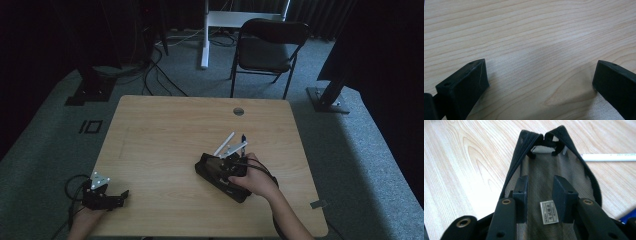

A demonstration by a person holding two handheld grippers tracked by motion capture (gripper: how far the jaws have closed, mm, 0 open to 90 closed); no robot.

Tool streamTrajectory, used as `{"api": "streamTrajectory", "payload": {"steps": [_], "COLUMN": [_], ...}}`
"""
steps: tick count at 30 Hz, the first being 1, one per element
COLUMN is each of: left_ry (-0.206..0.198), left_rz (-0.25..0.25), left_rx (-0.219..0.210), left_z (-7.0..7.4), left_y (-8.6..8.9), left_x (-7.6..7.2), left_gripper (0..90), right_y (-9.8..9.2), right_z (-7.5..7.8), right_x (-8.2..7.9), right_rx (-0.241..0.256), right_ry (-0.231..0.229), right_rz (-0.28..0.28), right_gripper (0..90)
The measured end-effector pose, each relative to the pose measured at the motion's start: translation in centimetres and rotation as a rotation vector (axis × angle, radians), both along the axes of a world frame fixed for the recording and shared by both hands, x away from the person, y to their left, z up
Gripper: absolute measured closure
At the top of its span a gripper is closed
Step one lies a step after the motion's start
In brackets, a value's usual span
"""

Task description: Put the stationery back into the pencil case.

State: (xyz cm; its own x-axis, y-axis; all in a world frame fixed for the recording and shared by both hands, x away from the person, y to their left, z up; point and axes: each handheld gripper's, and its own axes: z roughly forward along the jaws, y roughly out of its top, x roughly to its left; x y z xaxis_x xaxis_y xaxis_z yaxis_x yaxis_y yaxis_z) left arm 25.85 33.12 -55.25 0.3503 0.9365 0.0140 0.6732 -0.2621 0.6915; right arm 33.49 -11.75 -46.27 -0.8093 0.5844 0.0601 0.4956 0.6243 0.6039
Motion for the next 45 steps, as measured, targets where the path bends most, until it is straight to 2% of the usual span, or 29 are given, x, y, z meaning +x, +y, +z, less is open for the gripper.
{"api": "streamTrajectory", "payload": {"steps": [4,12,15,21,30,40,42,45], "left_ry": [-0.001,0.0,-0.001,-0.001,0.0,0.0,0.0,0.0], "left_rz": [-0.001,-0.001,-0.001,-0.001,0.0,0.0,0.0,0.0], "left_rx": [0.001,0.002,0.002,0.002,0.0,0.0,0.0,0.0], "left_z": [0.0,0.0,0.0,0.0,0.0,0.0,0.0,0.0], "left_y": [0.0,0.0,0.0,0.0,0.0,0.0,0.0,0.0], "left_x": [0.0,0.0,0.0,0.0,0.0,0.0,0.0,0.0], "left_gripper": [0.1,0.1,0.1,0.1,0.1,0.1,0.1,0.1], "right_y": [-0.2,-0.6,-1.2,-1.8,-2.7,-4.2,-4.6,-5.0], "right_z": [0.5,1.6,2.1,2.3,1.8,0.2,-0.2,-0.8], "right_x": [-0.1,-0.1,0.2,0.7,1.8,3.8,4.2,4.8], "right_rx": [0.01,0.062,0.098,0.131,0.16,0.162,0.143,0.147], "right_ry": [-0.014,-0.051,-0.079,-0.097,-0.119,-0.139,-0.147,-0.139], "right_rz": [-0.006,-0.02,-0.058,-0.103,-0.178,-0.282,-0.308,-0.345], "right_gripper": [65.3,65.4,65.4,65.4,63.6,62.2,61.6,61.3]}}
